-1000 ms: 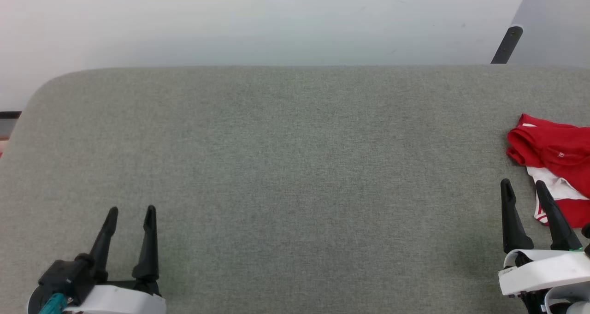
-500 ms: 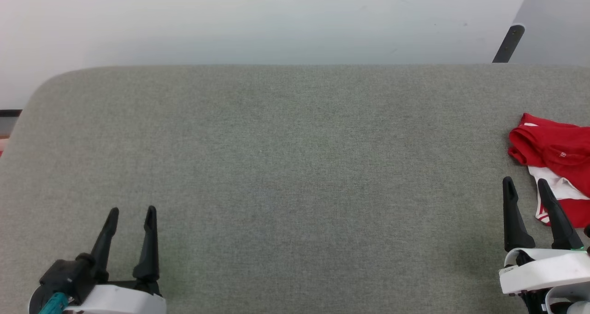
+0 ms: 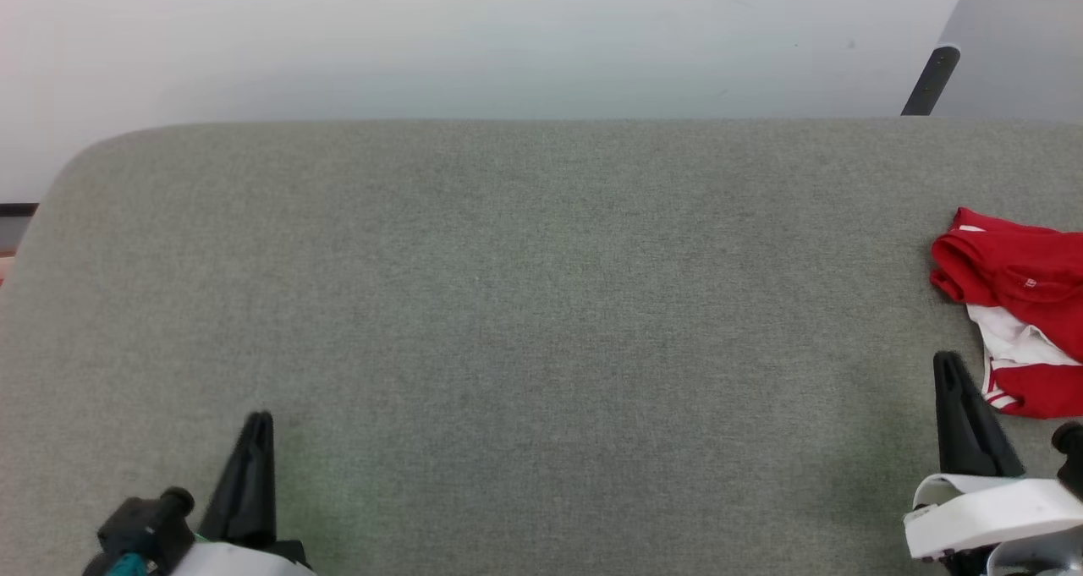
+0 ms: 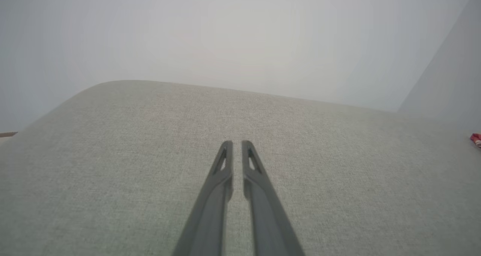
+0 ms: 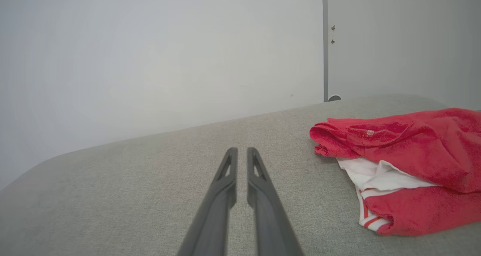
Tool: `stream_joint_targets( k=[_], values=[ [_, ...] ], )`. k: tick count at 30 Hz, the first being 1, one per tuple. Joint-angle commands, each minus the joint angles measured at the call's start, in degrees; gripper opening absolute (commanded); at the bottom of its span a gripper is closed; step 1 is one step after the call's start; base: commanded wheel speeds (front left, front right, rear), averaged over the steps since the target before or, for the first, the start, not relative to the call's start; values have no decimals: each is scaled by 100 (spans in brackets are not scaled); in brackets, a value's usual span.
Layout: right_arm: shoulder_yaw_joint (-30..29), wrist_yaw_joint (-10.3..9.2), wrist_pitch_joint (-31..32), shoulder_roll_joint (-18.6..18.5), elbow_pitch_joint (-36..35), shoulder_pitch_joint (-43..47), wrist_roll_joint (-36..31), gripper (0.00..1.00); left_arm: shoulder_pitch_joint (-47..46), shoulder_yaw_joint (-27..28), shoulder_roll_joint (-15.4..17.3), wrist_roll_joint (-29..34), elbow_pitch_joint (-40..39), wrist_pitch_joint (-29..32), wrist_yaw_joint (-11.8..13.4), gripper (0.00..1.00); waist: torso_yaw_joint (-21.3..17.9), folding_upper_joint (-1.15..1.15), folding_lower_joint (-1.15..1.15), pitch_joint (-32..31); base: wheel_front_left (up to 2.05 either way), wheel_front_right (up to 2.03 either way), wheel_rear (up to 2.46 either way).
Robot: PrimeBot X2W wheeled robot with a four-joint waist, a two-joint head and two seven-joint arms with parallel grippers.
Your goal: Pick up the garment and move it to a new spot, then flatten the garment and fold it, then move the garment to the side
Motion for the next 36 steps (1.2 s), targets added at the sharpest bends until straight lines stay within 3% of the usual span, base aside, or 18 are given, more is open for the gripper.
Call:
stream_joint_targets(
  k=[1,36],
  values=[
    [-2,0,12,7,27,6,53,0,6,-3,-16,-53,20,14,0,0,-1,0,0,-3,0,0,0],
    [-140,-1,673,167,340,-108,2989,0,-274,119,-326,-3108,188,891,-5,0,-43,0,0,-161,0,0,0]
  ],
)
